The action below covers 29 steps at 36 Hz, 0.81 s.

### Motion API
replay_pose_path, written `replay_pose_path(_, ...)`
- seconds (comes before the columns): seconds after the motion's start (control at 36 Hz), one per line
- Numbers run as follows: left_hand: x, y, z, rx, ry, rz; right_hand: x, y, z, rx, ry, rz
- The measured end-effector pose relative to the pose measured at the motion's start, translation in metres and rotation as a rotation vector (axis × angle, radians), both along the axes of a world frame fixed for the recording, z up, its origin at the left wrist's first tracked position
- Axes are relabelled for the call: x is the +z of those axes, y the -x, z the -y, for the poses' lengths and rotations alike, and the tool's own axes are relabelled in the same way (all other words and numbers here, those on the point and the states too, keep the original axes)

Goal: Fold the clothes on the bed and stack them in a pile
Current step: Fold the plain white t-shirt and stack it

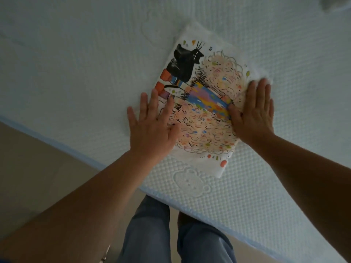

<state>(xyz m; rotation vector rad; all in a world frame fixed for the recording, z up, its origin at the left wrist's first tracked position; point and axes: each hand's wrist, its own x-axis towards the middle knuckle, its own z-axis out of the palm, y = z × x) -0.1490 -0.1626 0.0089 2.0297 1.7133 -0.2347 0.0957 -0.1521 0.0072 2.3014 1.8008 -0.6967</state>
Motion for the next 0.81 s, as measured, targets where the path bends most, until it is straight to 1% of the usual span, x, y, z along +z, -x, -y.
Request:
replay_pose_path(0.08,-0.017,0.002,0.002,-0.014,0.018,-0.075,-0.007,-0.005,-0.001,0.031,0.002,-0.001)
replay_pose_path(0.17,-0.015,0.001,0.001,-0.022,0.051,-0.084,0.001,-0.005,-0.003,0.043,0.027,-0.010)
replay_pose_path(0.22,-0.006,0.003,-0.002,-0.021,0.071,-0.041,0.016,0.003,0.002,0.023,-0.022,-0.022)
replay_pose_path(0.28,0.008,0.006,-0.001,0.050,0.063,0.048,0.033,0.021,0.016,0.040,-0.074,-0.076)
replay_pose_path(0.36,0.029,0.010,0.012,0.341,-0.034,0.143,0.047,0.057,0.050,0.224,-0.008,-0.197)
replay_pose_path(0.42,0.035,0.013,0.026,0.592,-0.058,0.170,0.043,0.079,0.071,0.388,0.059,-0.193)
replay_pose_path(0.47,0.033,0.015,0.036,0.875,0.043,0.250,0.033,0.094,0.082,0.471,0.086,-0.135)
replay_pose_path(0.53,0.029,0.013,0.043,1.136,0.193,0.415,0.023,0.103,0.084,0.462,0.092,-0.078)
replay_pose_path(0.64,0.026,0.005,0.047,1.524,0.325,0.673,0.013,0.115,0.083,0.409,0.060,-0.017)
replay_pose_path(0.67,0.026,0.004,0.046,1.613,0.369,0.726,0.013,0.116,0.084,0.386,0.040,-0.021)
replay_pose_path(0.72,0.028,0.002,0.041,1.723,0.439,0.851,0.013,0.117,0.083,0.357,0.010,-0.016)
replay_pose_path(0.78,0.031,-0.001,0.036,1.755,0.482,0.965,0.013,0.118,0.082,0.358,-0.002,0.007)
replay_pose_path(0.81,0.034,-0.003,0.034,1.757,0.485,0.991,0.014,0.119,0.081,0.364,0.001,0.018)
